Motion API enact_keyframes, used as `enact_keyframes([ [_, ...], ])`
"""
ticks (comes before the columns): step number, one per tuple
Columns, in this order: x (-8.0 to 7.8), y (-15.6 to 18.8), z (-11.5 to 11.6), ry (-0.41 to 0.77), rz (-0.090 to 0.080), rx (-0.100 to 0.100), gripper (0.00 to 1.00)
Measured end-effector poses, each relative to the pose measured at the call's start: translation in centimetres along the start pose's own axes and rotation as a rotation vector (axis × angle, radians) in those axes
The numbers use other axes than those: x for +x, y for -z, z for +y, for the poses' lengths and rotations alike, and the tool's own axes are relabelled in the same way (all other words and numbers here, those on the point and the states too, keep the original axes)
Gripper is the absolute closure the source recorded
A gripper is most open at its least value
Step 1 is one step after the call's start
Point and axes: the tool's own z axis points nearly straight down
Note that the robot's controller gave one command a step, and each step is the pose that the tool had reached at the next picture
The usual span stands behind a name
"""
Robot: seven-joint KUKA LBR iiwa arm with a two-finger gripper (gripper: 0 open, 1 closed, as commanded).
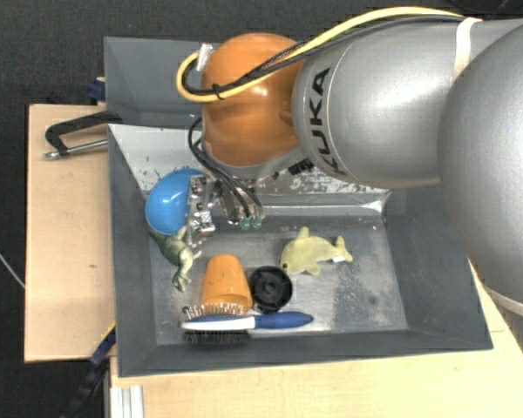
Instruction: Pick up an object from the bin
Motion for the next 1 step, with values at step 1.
enact_keyframes([
  [1, -0.81, 6.82, -0.93, -0.006, 0.001, 0.001, 1.0],
])
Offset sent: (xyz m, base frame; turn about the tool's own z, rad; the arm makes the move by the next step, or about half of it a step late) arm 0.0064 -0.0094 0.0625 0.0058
